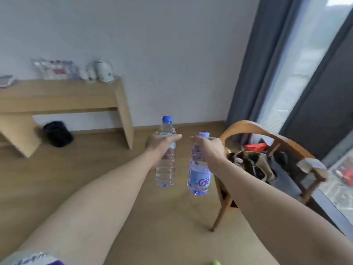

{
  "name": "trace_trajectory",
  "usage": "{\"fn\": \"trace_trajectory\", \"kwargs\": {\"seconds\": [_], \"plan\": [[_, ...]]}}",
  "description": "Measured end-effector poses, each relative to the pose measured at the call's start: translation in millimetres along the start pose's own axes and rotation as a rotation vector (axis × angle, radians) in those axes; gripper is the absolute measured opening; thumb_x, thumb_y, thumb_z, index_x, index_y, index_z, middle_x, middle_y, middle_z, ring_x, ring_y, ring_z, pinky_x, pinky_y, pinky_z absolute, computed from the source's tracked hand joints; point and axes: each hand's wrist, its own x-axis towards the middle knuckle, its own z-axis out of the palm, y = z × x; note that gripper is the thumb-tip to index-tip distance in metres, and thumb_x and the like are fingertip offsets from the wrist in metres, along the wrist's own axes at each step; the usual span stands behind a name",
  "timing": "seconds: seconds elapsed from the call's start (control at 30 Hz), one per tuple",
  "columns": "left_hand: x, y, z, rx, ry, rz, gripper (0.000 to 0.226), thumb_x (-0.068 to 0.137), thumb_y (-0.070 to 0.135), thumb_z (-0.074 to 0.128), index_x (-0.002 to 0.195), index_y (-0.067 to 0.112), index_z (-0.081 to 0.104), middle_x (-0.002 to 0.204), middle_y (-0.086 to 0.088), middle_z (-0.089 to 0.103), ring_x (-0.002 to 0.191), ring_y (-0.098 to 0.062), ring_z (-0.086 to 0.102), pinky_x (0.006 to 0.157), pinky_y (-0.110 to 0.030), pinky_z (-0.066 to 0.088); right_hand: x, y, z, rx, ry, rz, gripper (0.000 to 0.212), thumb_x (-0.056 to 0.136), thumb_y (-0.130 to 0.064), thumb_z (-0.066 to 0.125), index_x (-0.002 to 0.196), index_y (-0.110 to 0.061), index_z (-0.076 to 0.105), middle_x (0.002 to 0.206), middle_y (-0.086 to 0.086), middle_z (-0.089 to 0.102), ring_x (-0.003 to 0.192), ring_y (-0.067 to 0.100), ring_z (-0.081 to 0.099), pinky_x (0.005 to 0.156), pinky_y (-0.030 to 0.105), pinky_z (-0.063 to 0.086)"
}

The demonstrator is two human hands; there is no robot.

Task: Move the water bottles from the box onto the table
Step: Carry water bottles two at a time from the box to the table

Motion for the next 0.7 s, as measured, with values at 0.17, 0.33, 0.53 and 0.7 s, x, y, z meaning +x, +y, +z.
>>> {"fn": "trace_trajectory", "kwargs": {"seconds": [0.17, 0.33, 0.53, 0.7], "plan": [[37.3, -21.4, -117.7, -0.014, 0.23, -0.065, 0.06, 0.042, 0.053, 0.091, 0.09, 0.019, 0.075, 0.072, 0.0, 0.076, 0.059, -0.017, 0.069, 0.051, -0.027, 0.055, 32.9, 6.1, 141.3, -0.091, -0.236, 0.03, 0.024, 0.061, -0.032, 0.083, 0.067, -0.013, 0.069, 0.06, 0.004, 0.068, 0.052, 0.026, 0.063, 0.063, 0.042, 0.062], [90.1, -32.5, -223.1, -0.021, 0.437, -0.08, 0.053, 0.051, 0.052, 0.092, 0.089, 0.022, 0.074, 0.071, 0.004, 0.075, 0.066, -0.017, 0.073, 0.066, -0.036, 0.061, 70.5, 3.7, 277.8, -0.156, -0.454, 0.035, 0.03, 0.058, -0.038, 0.082, 0.068, -0.012, 0.069, 0.061, 0.003, 0.071, 0.055, 0.028, 0.067, 0.073, 0.046, 0.063], [148.4, -11.7, -333.4, -0.059, 0.597, -0.143, 0.04, 0.065, 0.041, 0.093, 0.092, 0.021, 0.073, 0.063, 0.006, 0.073, 0.052, -0.011, 0.07, 0.053, -0.028, 0.056, 107.2, -34.8, 429.9, -0.202, -0.681, 0.067, 0.035, 0.05, -0.033, 0.078, 0.071, -0.007, 0.07, 0.061, 0.008, 0.07, 0.05, 0.029, 0.067, 0.068, 0.043, 0.062], [183.7, 1.8, -404.5, -0.133, 0.712, -0.163, 0.046, 0.067, 0.05, 0.091, 0.096, 0.02, 0.072, 0.071, 0.001, 0.071, 0.051, -0.013, 0.065, 0.046, -0.023, 0.052, 124.3, -58.3, 532.5, -0.251, -0.774, 0.042, 0.036, 0.054, -0.033, 0.077, 0.078, -0.007, 0.07, 0.061, 0.008, 0.072, 0.051, 0.028, 0.069, 0.069, 0.046, 0.064]]}}
